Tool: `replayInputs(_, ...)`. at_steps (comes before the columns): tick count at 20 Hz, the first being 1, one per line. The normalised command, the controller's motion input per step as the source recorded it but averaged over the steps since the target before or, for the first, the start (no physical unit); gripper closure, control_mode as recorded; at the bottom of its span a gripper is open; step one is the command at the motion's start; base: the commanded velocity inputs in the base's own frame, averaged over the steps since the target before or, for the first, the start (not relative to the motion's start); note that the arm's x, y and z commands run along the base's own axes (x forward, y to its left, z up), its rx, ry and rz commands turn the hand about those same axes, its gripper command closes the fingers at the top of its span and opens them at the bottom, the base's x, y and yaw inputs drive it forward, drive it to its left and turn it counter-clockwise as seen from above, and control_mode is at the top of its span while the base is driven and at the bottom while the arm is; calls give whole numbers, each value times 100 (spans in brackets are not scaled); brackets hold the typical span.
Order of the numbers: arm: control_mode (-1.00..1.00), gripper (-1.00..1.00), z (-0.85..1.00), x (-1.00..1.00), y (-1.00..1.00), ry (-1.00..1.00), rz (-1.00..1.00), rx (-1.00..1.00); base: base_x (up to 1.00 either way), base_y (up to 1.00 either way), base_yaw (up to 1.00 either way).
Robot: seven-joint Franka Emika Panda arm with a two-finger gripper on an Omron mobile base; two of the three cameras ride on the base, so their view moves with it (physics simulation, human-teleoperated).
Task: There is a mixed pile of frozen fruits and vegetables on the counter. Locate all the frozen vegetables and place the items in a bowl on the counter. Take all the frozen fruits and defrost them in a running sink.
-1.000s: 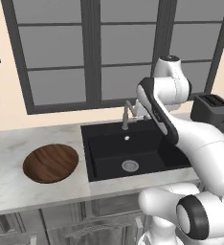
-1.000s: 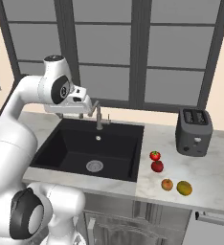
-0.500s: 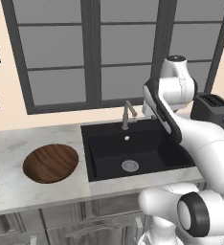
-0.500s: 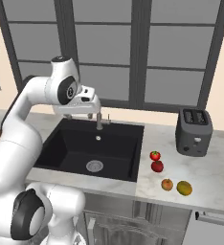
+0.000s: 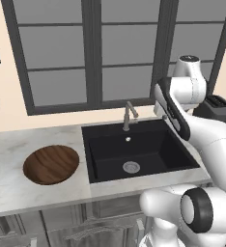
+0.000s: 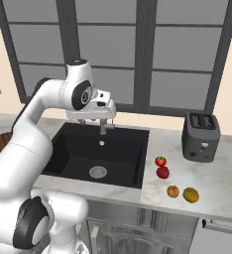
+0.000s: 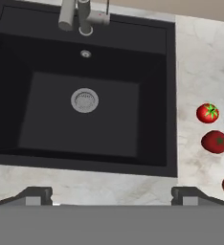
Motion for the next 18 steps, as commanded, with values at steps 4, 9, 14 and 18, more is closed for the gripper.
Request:
replayInputs(4, -100, -100, -3, 1, -45, 0, 0, 5, 0, 0, 0)
replayInputs(9, -100, -100, -9, 0, -46, 0, 0, 9, 0, 0, 0)
replayInputs(14, -100, -100, -13, 0, -42, 0, 0, 10, 0, 0, 0)
replayInputs(18, -100, -100, -17, 0, -41, 1, 0, 8, 0, 0, 0)
